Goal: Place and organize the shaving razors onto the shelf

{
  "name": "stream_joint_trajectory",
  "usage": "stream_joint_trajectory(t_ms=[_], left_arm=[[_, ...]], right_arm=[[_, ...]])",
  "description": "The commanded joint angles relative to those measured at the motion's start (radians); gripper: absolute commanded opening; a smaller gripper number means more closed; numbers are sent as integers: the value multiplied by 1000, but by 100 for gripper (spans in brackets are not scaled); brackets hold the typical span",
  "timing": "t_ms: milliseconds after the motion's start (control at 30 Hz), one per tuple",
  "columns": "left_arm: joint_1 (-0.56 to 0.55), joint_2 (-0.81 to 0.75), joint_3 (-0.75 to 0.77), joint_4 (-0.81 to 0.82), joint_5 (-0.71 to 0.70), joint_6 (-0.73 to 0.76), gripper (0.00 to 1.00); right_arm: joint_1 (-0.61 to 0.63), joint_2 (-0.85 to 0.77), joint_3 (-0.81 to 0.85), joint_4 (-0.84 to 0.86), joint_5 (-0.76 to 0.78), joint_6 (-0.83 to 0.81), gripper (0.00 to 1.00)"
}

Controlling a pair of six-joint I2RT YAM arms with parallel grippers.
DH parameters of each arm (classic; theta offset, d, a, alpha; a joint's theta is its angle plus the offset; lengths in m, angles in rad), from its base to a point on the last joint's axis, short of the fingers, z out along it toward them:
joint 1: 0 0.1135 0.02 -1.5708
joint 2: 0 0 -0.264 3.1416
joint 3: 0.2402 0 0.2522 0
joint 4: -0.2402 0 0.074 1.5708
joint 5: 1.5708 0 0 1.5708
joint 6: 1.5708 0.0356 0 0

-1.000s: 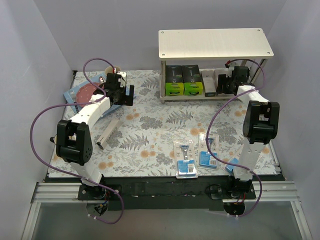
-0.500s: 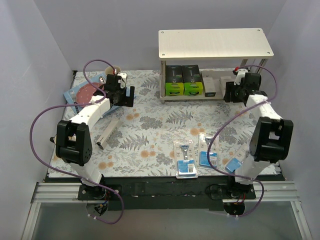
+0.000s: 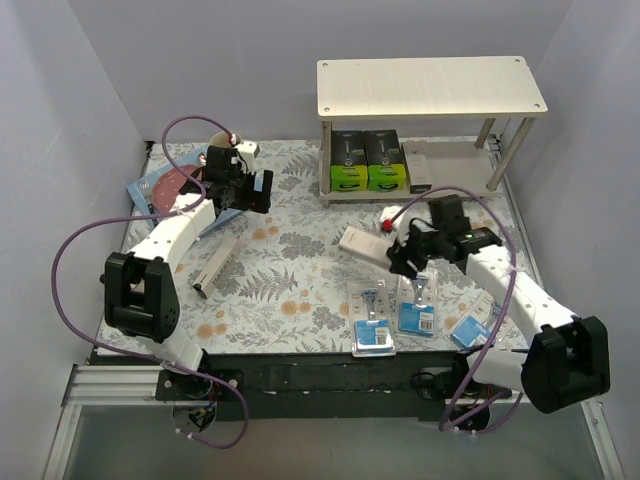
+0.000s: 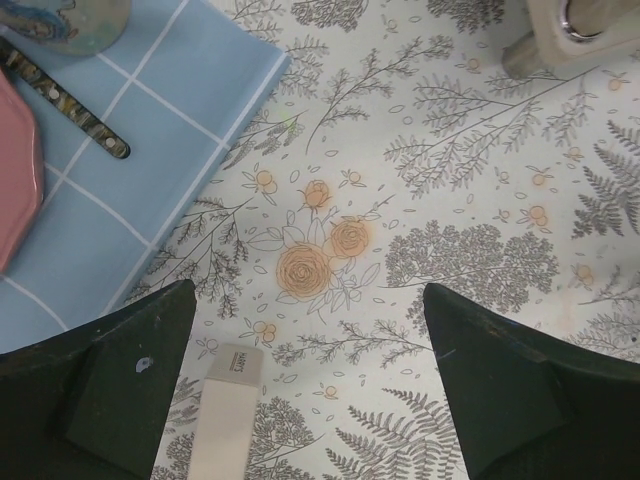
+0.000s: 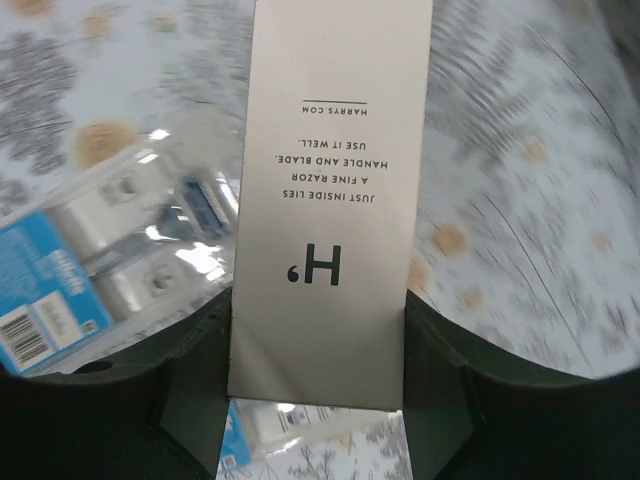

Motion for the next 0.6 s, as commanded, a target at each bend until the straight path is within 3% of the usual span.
stream_joint_trajectory(t_ms=[0,133,300,433,567], left_arm=[[3,-108,-26,-15,43,37,98],[3,-157,-69,-13,50,52,98],[5,-237,-163,-47,133,97,98],[5,-280,-216,-87,210,121,98],[5,-324,-256,-104,224,109,98]], right_arm=[[252,94,60,-92,-104,-370,53],[376,280,189,-183,-87,-708,51],[468,504,293,-209,-17,-971,51],[493,637,350,-171,46,-1041,50],[490,693,424,-174,51,-920,47]])
